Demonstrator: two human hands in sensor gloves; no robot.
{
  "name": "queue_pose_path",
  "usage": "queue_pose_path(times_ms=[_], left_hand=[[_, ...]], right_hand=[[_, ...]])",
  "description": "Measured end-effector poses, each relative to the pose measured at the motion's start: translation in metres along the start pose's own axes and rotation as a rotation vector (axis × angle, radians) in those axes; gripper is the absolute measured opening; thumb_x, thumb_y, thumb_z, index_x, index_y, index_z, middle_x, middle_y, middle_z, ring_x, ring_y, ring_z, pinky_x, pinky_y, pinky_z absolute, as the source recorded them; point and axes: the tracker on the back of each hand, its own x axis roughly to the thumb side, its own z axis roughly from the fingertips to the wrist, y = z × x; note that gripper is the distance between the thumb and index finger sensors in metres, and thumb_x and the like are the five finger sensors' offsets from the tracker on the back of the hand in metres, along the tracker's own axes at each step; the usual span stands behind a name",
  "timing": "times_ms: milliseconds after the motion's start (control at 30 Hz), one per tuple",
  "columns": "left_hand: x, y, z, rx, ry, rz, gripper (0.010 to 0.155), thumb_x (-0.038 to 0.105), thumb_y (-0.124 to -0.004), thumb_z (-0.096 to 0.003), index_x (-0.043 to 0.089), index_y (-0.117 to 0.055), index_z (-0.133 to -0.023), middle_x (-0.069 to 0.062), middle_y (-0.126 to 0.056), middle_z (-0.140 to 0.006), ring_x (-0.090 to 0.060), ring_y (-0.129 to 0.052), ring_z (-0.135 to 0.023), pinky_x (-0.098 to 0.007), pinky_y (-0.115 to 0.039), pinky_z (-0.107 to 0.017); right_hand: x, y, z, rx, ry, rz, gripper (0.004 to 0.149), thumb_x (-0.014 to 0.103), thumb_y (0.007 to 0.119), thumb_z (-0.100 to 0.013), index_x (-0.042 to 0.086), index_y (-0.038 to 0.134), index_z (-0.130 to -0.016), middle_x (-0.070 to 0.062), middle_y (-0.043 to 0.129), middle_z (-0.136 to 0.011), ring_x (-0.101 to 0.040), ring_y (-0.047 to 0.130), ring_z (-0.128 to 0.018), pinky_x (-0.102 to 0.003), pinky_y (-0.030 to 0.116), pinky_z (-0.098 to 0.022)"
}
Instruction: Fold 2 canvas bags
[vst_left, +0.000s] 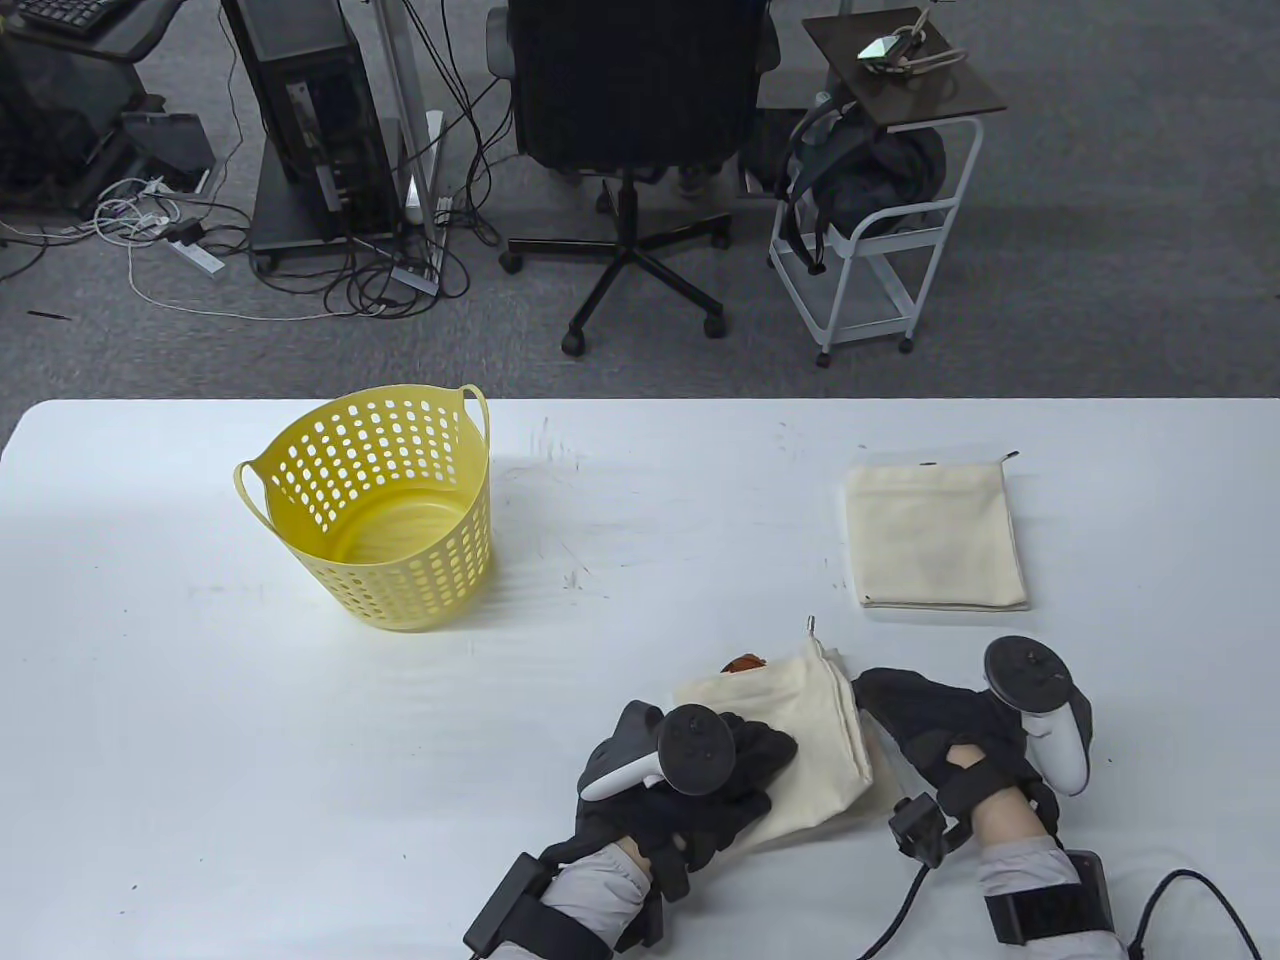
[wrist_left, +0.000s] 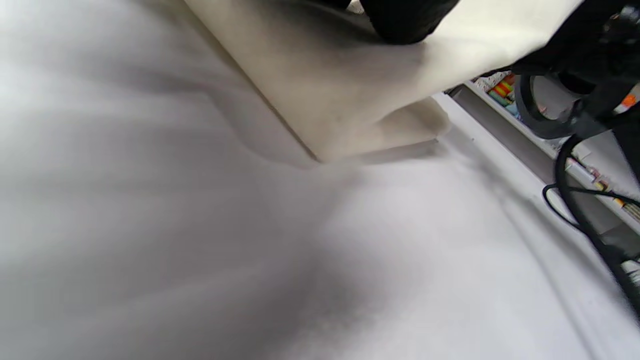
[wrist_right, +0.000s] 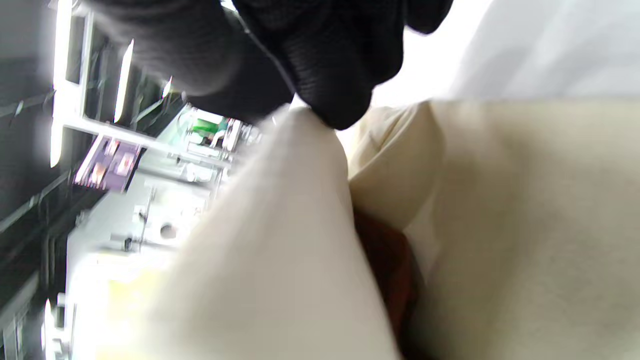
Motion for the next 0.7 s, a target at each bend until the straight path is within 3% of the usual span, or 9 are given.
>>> queue_pose_path(times_ms=[67,133,200,267,433,533,600,633,700], left_hand=[[0.002,-0.002,0.000,0.001,0.008,-0.027,0.057,0.045,-0.063,-0.0651,0.044,-0.039,-0.117,0.011,-0.028,-0.127,-0.016,-0.015,-0.117,-0.067,-0.014,-0.078],[0.003,-0.002,0.000,0.005,0.010,-0.046,0.057,0.045,-0.063,-0.0648,0.044,-0.039,-0.117,0.011,-0.027,-0.127,-0.017,-0.014,-0.117,-0.067,-0.013,-0.078],[0.005,0.001,0.002,0.019,0.009,-0.077,0.058,0.045,-0.064,-0.0644,0.042,-0.040,-0.117,0.009,-0.027,-0.127,-0.019,-0.013,-0.116,-0.067,-0.012,-0.077],[0.006,0.006,0.006,0.048,0.022,-0.140,0.060,0.046,-0.066,-0.0633,0.041,-0.042,-0.118,0.004,-0.025,-0.127,-0.024,-0.010,-0.115,-0.067,-0.011,-0.076],[-0.006,0.007,0.006,-0.002,0.038,-0.107,0.062,0.051,-0.065,-0.0622,0.043,-0.040,-0.118,0.003,-0.007,-0.126,-0.023,0.006,-0.111,-0.067,-0.006,-0.073],[-0.013,-0.004,-0.005,-0.068,0.107,-0.128,0.066,0.057,-0.064,-0.0592,0.051,-0.030,-0.115,0.011,-0.003,-0.124,-0.018,0.011,-0.109,-0.067,0.000,-0.071],[-0.015,-0.006,-0.009,-0.068,0.132,-0.180,0.069,0.062,-0.061,-0.0549,0.058,-0.022,-0.112,0.015,0.002,-0.121,-0.015,0.014,-0.107,-0.067,-0.001,-0.072],[-0.014,-0.006,-0.011,-0.060,0.132,-0.161,0.070,0.061,-0.063,-0.0544,0.057,-0.024,-0.112,0.015,-0.001,-0.121,-0.015,0.013,-0.108,-0.067,-0.001,-0.072],[-0.016,-0.007,-0.011,-0.086,0.137,-0.179,0.071,0.063,-0.061,-0.0538,0.058,-0.020,-0.112,0.016,0.002,-0.120,-0.014,0.015,-0.107,-0.066,-0.001,-0.072]], right_hand=[[-0.009,0.002,-0.002,0.121,0.087,0.025,0.090,0.062,0.075,-0.044,-0.009,0.068,-0.100,-0.031,0.040,-0.109,-0.056,0.033,-0.096,-0.070,0.032,-0.066],[-0.011,0.011,-0.006,0.206,0.126,0.110,0.087,0.053,0.086,-0.045,-0.005,0.060,-0.104,-0.029,0.033,-0.111,-0.052,0.036,-0.098,-0.068,0.037,-0.067],[-0.004,0.023,-0.010,0.111,0.077,0.233,0.067,0.036,0.088,-0.046,-0.003,0.068,-0.097,-0.030,0.041,-0.108,-0.051,0.051,-0.094,-0.065,0.051,-0.064],[-0.002,0.029,-0.011,0.031,0.046,0.313,0.050,0.026,0.083,-0.046,0.000,0.078,-0.088,-0.028,0.053,-0.104,-0.046,0.066,-0.088,-0.059,0.066,-0.060],[-0.005,0.040,-0.017,0.051,0.039,0.316,0.046,0.025,0.081,-0.045,0.002,0.077,-0.085,-0.026,0.065,-0.096,-0.032,0.082,-0.074,-0.046,0.082,-0.050],[-0.003,0.041,-0.018,0.011,0.075,0.365,0.048,0.024,0.082,-0.045,0.002,0.072,-0.087,-0.029,0.064,-0.095,-0.026,0.087,-0.071,-0.043,0.085,-0.047],[0.005,0.040,-0.015,-0.068,0.062,0.374,0.056,0.021,0.083,-0.047,-0.002,0.063,-0.094,-0.033,0.060,-0.096,-0.032,0.091,-0.067,-0.049,0.083,-0.044],[0.013,0.039,-0.011,-0.123,0.031,0.415,0.064,0.021,0.083,-0.047,-0.003,0.055,-0.099,-0.034,0.056,-0.098,-0.036,0.091,-0.067,-0.053,0.080,-0.045],[0.033,0.045,0.000,-0.189,-0.162,0.534,0.064,0.016,0.085,-0.047,0.001,0.054,-0.101,-0.028,0.050,-0.103,-0.043,0.073,-0.082,-0.062,0.062,-0.059]])
